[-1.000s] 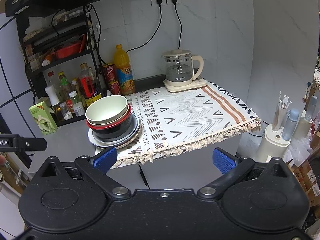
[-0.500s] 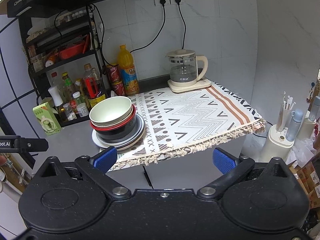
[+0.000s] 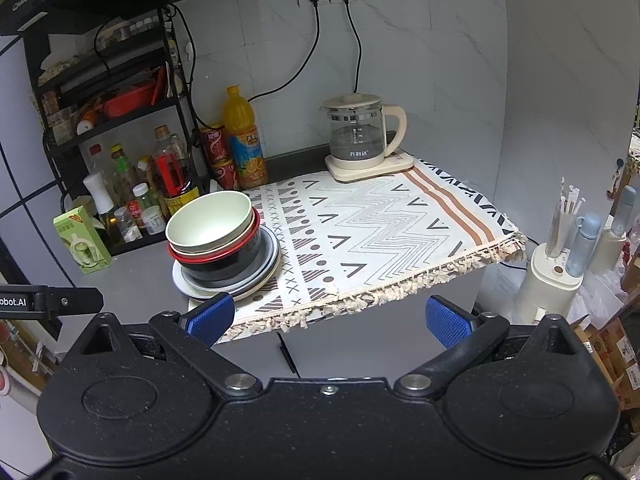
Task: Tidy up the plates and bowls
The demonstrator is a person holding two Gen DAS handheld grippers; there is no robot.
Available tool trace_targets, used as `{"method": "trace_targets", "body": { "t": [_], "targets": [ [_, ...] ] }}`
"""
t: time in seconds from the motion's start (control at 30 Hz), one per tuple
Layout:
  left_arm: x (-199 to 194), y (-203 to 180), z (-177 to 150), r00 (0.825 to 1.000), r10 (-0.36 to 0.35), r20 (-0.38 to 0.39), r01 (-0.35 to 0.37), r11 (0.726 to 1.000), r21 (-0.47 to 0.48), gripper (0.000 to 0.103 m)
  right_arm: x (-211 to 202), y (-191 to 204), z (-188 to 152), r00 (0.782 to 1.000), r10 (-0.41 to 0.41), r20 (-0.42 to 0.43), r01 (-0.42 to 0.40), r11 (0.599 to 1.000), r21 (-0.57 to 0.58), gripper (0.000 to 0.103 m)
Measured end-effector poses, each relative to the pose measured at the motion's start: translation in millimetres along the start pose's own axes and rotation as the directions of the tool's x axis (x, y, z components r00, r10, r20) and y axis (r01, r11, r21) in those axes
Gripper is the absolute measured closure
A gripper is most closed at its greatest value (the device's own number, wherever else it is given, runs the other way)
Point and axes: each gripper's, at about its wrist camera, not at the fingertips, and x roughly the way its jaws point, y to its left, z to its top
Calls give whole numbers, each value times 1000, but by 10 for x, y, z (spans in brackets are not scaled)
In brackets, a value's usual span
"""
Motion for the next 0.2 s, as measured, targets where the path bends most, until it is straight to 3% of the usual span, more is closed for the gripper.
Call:
{"method": "trace_targets", "body": {
  "t": [0.2],
  "targets": [
    [109,9,41,1000,-8,-13,8,1000,0,0,83,7,-4,1000,-3,-12,3,1000,8,0]
  ]
}}
